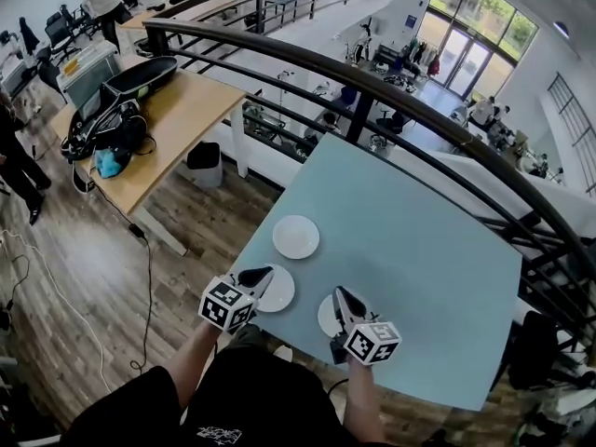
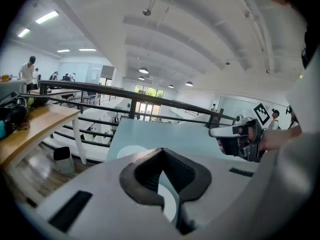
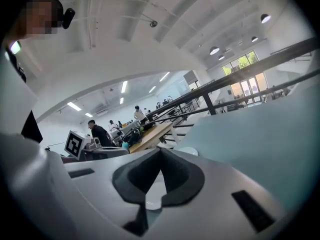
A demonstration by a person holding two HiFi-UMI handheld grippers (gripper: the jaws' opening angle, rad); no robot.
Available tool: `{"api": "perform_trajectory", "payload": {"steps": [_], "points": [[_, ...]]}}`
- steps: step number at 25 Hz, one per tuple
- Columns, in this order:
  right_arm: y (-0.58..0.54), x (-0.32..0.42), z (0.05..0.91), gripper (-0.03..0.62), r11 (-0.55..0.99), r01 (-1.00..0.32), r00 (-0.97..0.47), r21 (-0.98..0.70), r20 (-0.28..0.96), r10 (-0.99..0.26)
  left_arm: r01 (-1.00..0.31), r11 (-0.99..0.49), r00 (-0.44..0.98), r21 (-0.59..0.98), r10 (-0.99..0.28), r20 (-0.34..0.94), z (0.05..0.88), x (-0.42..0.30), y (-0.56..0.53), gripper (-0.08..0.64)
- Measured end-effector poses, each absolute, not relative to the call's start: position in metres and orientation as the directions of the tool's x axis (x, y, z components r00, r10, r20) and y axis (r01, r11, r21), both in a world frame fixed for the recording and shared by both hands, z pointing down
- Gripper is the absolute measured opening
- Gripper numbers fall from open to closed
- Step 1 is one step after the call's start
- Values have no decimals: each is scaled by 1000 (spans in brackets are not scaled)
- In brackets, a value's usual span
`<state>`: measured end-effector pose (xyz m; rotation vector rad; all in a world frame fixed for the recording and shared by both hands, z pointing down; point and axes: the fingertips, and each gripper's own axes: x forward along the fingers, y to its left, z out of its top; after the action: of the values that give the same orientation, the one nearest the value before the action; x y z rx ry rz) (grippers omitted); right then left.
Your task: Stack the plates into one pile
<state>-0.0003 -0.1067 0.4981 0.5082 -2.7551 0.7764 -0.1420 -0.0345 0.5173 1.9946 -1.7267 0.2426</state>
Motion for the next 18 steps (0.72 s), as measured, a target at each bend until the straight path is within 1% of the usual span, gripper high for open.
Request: {"api": "perform_trajectory", "payload": {"steps": [9,15,18], "points": [[-82,-51,560,6,723,-410,-890,-555,418,-184,-937,-63,262,343,-776,573,584,-183,-12,8],[-59,-76,604,6,658,-431,-870,-617,476,-124,-918,-40,304,396,-712,633,624,-210,-1,8],[-53,-79,623,6,625,-459,-856,-631,502,-122,-908,-46,336,416,-673,659,640,-219,2,8]]}}
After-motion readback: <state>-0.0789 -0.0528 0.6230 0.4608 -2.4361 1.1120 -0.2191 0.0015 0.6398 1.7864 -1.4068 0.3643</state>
